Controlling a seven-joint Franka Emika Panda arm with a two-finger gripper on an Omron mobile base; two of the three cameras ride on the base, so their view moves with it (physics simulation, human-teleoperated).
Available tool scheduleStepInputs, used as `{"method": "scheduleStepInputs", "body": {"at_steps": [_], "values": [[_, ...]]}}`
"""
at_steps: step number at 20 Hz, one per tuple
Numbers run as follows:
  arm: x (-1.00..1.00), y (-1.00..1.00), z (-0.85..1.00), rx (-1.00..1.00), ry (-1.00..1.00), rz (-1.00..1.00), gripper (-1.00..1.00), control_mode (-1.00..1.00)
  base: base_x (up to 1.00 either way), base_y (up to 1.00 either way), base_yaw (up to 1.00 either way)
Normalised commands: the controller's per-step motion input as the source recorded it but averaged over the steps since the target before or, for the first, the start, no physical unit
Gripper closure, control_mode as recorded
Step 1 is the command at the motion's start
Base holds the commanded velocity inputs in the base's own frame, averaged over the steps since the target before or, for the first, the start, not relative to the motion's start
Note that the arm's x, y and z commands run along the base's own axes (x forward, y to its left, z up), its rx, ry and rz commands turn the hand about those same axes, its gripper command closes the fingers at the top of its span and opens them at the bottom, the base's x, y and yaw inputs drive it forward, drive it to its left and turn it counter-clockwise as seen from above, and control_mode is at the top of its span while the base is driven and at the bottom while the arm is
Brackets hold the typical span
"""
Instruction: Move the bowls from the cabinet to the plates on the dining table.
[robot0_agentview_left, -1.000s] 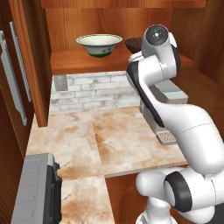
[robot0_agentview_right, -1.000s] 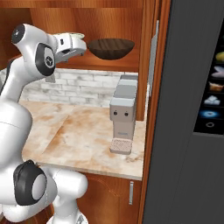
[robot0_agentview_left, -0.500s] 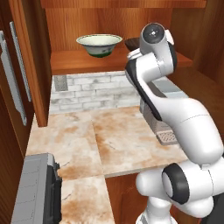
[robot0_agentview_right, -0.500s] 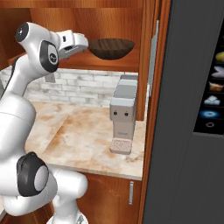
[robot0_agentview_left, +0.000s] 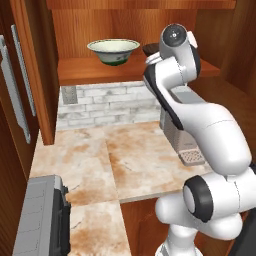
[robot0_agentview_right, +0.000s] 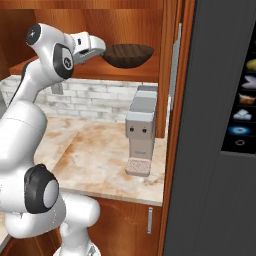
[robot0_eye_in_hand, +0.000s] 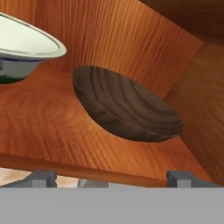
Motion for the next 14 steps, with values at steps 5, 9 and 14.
{"method": "scheduleStepInputs", "body": {"at_steps": [5, 9, 14], "values": [[0.26, -0.11, 0.00, 0.00, 0.00, 0.00, -1.00, -1.00, 0.00, 0.00, 0.00], [0.34, -0.07, 0.00, 0.00, 0.00, 0.00, -1.00, -1.00, 0.00, 0.00, 0.00], [0.34, -0.06, 0.00, 0.00, 0.00, 0.00, -1.00, -1.00, 0.00, 0.00, 0.00]]}}
